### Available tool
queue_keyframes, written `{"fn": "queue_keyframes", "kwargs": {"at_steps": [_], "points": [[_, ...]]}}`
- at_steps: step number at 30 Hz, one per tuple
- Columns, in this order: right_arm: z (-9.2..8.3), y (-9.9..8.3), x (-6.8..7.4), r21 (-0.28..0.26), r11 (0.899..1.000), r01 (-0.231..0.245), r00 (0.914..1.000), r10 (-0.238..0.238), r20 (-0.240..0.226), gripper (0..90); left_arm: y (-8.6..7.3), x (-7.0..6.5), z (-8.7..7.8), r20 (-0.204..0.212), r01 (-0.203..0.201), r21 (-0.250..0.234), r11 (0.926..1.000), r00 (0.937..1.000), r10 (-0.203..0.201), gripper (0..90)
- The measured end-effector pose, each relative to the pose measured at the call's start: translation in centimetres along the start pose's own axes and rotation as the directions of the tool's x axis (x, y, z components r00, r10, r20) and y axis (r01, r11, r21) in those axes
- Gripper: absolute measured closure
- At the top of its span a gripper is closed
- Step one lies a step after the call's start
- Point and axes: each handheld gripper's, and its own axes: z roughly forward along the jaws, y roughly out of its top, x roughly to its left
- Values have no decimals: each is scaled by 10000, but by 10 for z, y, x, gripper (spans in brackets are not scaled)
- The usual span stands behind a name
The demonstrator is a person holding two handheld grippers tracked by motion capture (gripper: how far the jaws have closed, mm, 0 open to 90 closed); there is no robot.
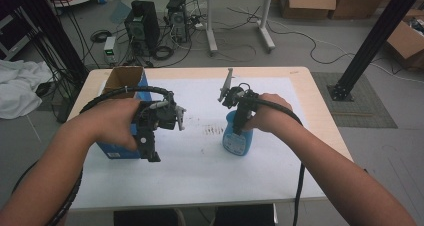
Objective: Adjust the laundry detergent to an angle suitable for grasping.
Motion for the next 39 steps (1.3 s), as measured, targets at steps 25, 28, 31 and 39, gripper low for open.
{"fn": "queue_keyframes", "kwargs": {"at_steps": [25,28,31,39], "points": [[-12,-4,4,-101,9996,281,9994,-283,-184,280,1,0,-2,-110,55,81,10000,9999,-54,1],[-15,-4,3,-150,9992,362,9992,-365,-167,276,0,0,-2,-106,67,78,9999,9999,-66,1],[-19,-5,3,-165,9991,400,9989,-404,-217,244,1,0,-3,-116,85,109,9999,9999,-84,1],[-27,-5,5,-197,9969,767,9965,-773,-306,214,2,0,-3,-120,95,146,9998,9999,-93,1]]}}
